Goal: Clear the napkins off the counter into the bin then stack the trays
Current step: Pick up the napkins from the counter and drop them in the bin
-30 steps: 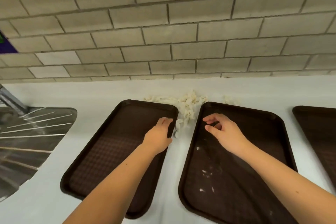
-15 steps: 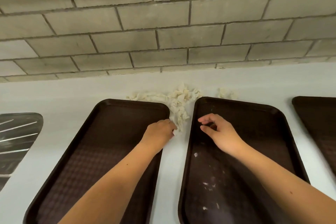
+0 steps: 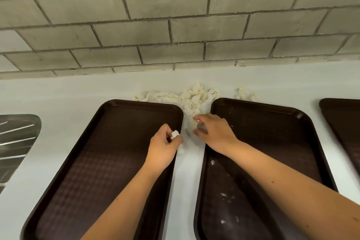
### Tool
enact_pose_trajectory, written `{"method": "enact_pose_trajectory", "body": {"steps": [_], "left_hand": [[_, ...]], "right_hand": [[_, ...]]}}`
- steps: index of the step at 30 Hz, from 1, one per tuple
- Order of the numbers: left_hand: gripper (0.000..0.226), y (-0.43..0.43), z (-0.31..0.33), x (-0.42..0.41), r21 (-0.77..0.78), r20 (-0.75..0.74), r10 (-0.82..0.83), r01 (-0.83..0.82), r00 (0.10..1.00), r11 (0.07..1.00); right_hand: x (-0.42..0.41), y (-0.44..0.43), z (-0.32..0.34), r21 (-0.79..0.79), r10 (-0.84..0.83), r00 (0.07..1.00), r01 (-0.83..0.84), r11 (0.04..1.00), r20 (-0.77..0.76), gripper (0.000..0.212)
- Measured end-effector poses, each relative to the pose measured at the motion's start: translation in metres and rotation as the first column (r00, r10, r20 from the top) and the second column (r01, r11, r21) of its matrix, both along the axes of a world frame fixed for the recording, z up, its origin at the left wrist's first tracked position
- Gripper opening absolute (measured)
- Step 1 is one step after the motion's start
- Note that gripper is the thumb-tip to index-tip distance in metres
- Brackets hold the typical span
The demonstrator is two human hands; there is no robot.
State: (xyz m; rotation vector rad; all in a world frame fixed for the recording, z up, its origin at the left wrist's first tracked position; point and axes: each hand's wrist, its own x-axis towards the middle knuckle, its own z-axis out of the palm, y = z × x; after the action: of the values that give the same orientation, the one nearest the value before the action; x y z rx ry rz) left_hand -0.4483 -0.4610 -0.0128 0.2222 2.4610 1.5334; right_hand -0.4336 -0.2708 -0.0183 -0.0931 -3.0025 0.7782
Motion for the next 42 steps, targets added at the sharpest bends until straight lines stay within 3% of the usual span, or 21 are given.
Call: {"method": "enact_pose_trajectory", "body": {"steps": [3,7,8,10,12,13,16,18,20,24,27,29,30,32,33,34,35,37,42], "left_hand": [[0.007,-0.002,0.005,-0.002,0.066,0.039,0.0,-0.002,0.999,0.998],[0.03,-0.007,0.005,-0.002,0.134,0.079,-0.024,0.013,0.997,0.991],[0.031,-0.008,0.003,-0.003,0.141,0.084,-0.009,-0.003,0.996,0.99],[0.033,-0.007,0.003,-0.005,0.175,0.117,0.028,-0.049,0.993,0.983],[0.031,-0.005,0.006,-0.006,0.226,0.194,0.045,-0.089,0.98,0.97],[0.028,-0.005,0.008,-0.006,0.234,0.217,0.04,-0.091,0.975,0.968],[0.031,-0.001,0.014,0.001,0.172,0.175,0.036,-0.066,0.984,0.983],[0.036,0.003,0.015,0.005,0.133,0.129,0.055,-0.072,0.99,0.989],[0.037,0.007,0.015,0.008,0.112,0.092,0.047,-0.057,0.995,0.992],[0.026,0.01,0.012,0.014,0.076,0.092,0.046,-0.053,0.995,0.996],[0.02,0.012,0.015,0.02,0.109,0.139,0.054,-0.07,0.989,0.992],[0.021,0.011,0.018,0.022,0.135,0.168,0.045,-0.068,0.985,0.988],[0.022,0.01,0.02,0.023,0.13,0.168,0.041,-0.063,0.985,0.989],[0.025,0.008,0.026,0.027,0.125,0.164,0.04,-0.06,0.986,0.99],[0.027,0.007,0.03,0.029,0.127,0.169,0.041,-0.063,0.985,0.99],[0.033,0.007,0.034,0.033,0.122,0.17,0.045,-0.067,0.984,0.99],[0.039,0.007,0.04,0.037,0.116,0.164,0.051,-0.07,0.985,0.991],[0.042,0.009,0.047,0.046,0.111,0.144,0.064,-0.08,0.987,0.991],[0.026,0.014,0.055,0.08,0.171,0.16,0.094,-0.121,0.983,0.978]], "right_hand": [[-0.01,-0.005,-0.005,0.227,-0.009,1.0,0.002,0.974,0.028,0.042],[-0.005,-0.004,-0.009,0.267,0.009,1.0,-0.004,0.964,-0.015,0.024],[-0.003,-0.003,-0.009,0.199,0.001,1.0,0.001,0.98,-0.007,0.021],[0.005,0.0,-0.004,-0.101,-0.071,0.998,0.07,0.992,-0.001,0.016],[0.014,0.003,0.003,-0.43,-0.179,0.984,0.169,0.887,0.017,0.019],[0.018,0.005,0.006,-0.521,-0.232,0.972,0.213,0.826,0.03,0.022],[0.025,0.01,0.014,-0.68,-0.326,0.939,0.31,0.665,0.11,0.025],[0.027,0.015,0.015,-0.712,-0.334,0.934,0.319,0.625,0.126,0.021],[0.032,0.017,0.014,-0.685,-0.303,0.945,0.303,0.663,0.125,0.018],[0.043,0.02,0.009,-0.416,-0.176,0.983,0.181,0.891,0.052,0.012],[0.05,0.021,0.001,-0.303,-0.145,0.989,0.132,0.944,-0.021,0.012],[0.054,0.016,0.001,-0.476,-0.23,0.973,0.21,0.854,0.016,0.017],[0.055,0.013,0.003,-0.63,-0.291,0.954,0.267,0.729,0.067,0.018],[0.056,0.005,0.012,-0.884,-0.34,0.912,0.341,0.319,0.229,0.019],[0.058,0.002,0.019,-0.93,-0.315,0.899,0.352,0.107,0.304,0.019],[0.06,0.0,0.026,-0.932,-0.282,0.89,0.361,-0.042,0.358,0.018],[0.061,-0.001,0.032,-0.923,-0.258,0.886,0.371,-0.104,0.386,0.016],[0.066,-0.001,0.039,-0.934,-0.236,0.905,0.351,-0.06,0.355,0.014],[0.09,0.006,0.052,-0.948,-0.173,0.961,0.25,0.198,0.217,0.026]]}}
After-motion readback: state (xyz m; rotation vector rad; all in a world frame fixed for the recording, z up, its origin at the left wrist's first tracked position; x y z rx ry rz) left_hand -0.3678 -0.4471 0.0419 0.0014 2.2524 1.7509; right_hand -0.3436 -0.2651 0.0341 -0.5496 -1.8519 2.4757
